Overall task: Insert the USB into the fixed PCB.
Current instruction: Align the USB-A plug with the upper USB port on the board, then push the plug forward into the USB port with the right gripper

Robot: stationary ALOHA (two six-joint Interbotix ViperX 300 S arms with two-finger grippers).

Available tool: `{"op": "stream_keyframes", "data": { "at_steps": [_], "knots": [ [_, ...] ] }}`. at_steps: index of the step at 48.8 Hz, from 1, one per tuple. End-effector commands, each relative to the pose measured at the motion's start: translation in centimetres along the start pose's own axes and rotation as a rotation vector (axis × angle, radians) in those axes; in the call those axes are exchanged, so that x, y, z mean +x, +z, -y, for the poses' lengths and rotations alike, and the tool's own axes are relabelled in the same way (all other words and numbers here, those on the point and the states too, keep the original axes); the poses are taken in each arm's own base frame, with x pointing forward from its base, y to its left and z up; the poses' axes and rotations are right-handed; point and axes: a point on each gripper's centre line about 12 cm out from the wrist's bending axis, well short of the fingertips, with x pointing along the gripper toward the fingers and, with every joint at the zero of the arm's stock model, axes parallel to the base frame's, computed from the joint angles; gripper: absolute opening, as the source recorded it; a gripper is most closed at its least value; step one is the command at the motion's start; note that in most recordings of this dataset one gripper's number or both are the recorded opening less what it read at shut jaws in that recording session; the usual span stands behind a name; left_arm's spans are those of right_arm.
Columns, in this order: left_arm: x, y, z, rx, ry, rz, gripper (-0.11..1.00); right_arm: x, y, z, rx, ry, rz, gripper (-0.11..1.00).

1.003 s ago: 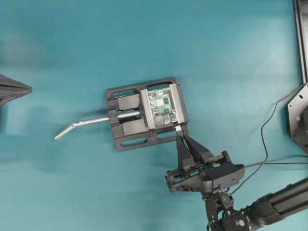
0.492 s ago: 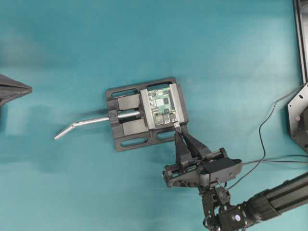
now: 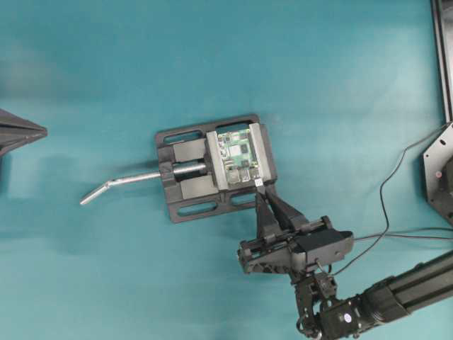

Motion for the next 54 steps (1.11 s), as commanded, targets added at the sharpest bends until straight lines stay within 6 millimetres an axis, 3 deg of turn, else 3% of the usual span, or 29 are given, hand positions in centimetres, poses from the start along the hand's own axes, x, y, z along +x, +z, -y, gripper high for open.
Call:
{"op": "stream_keyframes", "data": {
  "at_steps": [1,54],
  "knots": [
    [-0.04,1.08,0.03,-0.007,0.003,0.022,0.00,0.02,0.76,-0.89,0.034,0.006,-0.001,0.18],
    [-0.04,1.08,0.02,-0.006,0.003,0.022,0.00,0.68,1.22,-0.93,0.119,-0.016,0.030,0.18]
  ]
}}
